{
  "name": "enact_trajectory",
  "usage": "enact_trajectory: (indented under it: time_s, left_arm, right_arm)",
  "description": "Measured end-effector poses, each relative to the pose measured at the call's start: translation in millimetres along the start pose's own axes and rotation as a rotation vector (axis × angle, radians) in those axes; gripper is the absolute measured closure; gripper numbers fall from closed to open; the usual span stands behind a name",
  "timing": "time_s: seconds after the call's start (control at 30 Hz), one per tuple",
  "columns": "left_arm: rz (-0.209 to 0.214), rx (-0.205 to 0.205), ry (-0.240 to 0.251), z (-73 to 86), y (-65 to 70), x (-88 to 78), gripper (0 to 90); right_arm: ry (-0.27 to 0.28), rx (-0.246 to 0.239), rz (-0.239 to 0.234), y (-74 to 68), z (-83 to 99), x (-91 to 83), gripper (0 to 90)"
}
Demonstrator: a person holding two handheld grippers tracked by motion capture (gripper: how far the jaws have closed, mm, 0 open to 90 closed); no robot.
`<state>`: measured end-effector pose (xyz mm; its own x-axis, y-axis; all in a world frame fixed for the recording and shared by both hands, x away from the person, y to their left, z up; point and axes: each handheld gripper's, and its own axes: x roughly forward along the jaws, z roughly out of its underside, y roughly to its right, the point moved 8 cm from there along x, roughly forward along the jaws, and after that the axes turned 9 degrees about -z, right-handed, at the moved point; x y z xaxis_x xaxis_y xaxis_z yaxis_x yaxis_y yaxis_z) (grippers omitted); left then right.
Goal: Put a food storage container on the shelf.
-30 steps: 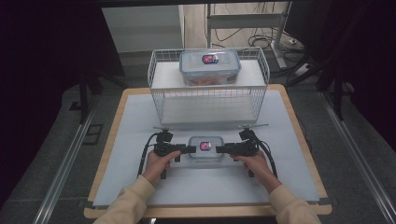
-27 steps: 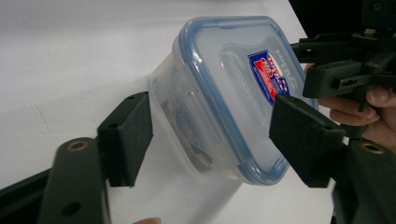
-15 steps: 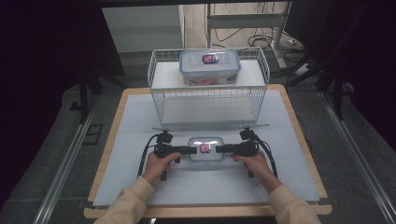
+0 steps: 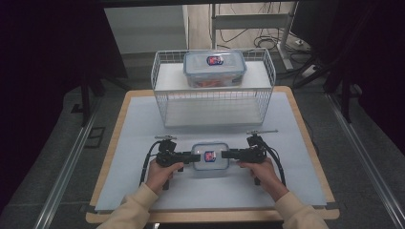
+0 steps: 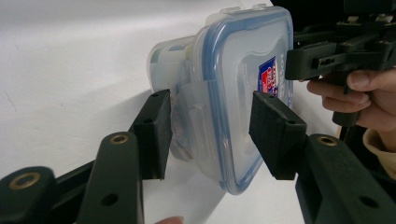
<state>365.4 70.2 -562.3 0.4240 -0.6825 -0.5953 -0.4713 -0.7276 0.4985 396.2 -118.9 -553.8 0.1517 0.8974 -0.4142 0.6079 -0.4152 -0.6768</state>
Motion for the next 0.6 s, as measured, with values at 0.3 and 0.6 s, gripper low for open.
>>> enact_trajectory:
  time_s: [0.3, 0.6]
  left_arm:
    - [-0.020, 0.014, 0.006, 0.1, 2.2, -2.3, 50.2]
    - [-0.033, 0.041, 0.028, -7.3, 8.0, -10.4, 50.3]
  right_arm:
    - [0.002, -0.008, 0.004, -3.4, 0.7, -0.8, 51.9]
    - [0.012, -0.061, 0.013, -12.2, -4.9, -4.0, 51.9]
